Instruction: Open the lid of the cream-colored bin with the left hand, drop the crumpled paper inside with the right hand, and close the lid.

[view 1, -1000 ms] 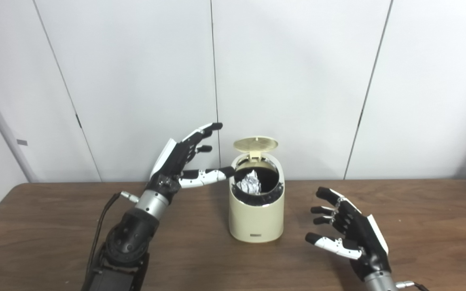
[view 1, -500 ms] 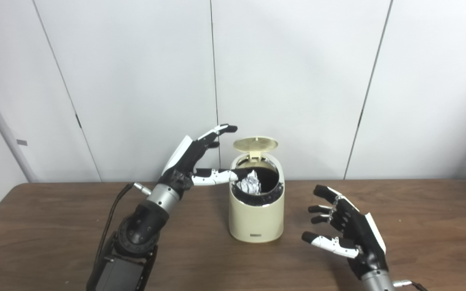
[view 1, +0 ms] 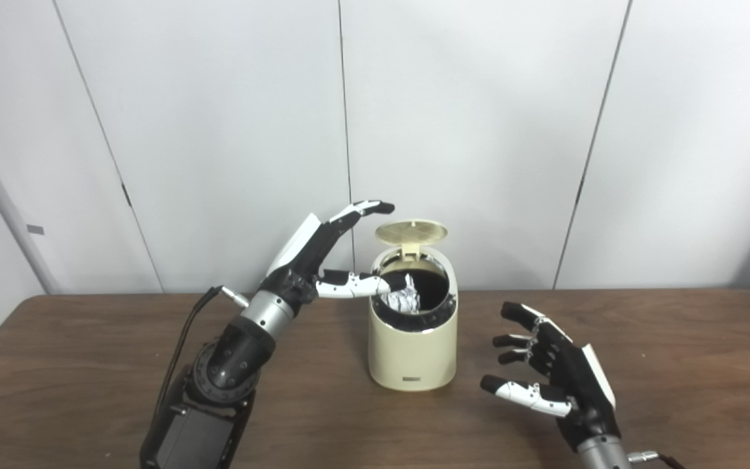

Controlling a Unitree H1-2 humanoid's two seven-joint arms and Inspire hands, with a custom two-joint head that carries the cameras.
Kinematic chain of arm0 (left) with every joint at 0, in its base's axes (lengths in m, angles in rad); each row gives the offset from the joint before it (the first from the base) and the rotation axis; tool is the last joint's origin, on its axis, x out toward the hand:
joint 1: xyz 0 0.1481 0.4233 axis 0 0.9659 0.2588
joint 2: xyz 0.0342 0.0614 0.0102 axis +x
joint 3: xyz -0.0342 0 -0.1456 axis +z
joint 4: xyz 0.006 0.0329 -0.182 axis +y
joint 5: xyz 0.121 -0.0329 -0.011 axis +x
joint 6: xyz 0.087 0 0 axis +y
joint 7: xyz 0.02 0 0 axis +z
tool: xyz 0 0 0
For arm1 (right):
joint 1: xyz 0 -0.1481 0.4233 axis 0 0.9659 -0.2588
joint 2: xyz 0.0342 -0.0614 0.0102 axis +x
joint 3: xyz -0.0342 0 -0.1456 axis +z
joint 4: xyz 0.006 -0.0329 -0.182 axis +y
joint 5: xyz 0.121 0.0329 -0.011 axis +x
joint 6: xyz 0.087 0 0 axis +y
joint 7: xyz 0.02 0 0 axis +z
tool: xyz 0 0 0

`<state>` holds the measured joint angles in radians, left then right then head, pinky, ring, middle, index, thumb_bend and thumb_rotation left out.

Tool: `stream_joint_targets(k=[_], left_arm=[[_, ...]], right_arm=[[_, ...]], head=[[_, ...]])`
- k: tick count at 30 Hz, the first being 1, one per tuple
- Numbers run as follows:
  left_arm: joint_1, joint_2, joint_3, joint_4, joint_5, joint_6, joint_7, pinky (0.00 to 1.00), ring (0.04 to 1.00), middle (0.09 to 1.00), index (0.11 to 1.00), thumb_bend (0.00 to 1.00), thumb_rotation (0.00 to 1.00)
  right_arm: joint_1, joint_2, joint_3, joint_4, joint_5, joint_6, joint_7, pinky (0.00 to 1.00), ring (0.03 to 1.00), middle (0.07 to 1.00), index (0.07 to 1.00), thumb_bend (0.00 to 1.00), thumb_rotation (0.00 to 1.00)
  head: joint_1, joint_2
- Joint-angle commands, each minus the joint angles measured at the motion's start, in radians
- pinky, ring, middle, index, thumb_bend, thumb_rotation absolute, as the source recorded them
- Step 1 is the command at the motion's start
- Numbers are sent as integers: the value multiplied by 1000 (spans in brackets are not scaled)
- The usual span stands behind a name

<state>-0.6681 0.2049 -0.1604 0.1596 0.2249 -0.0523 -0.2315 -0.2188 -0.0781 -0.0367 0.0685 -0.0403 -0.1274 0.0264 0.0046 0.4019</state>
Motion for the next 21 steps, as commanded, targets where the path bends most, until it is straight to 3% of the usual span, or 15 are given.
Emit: stream_joint_targets(k=[1, 11, 21], left_arm=[[-56, 17, 2, -27, -9, -23, -9, 988, 987, 921, 879, 911, 370], [-57, 35, -14, -38, 23, -46, -32, 914, 937, 879, 847, 910, 409], [-57, 52, -38, -37, 77, -66, -41, 891, 952, 881, 847, 890, 403]], right_arm=[[-36, 6, 2, -43, -1, -12, -11, 543, 657, 817, 770, 792, 204], [-35, 12, 5, -58, -18, 3, -28, 533, 670, 811, 777, 805, 212], [-35, 12, 5, -62, -20, 9, -32, 534, 675, 815, 778, 797, 202]], head=[[-1, 2], [-3, 5], [-5, 6]])
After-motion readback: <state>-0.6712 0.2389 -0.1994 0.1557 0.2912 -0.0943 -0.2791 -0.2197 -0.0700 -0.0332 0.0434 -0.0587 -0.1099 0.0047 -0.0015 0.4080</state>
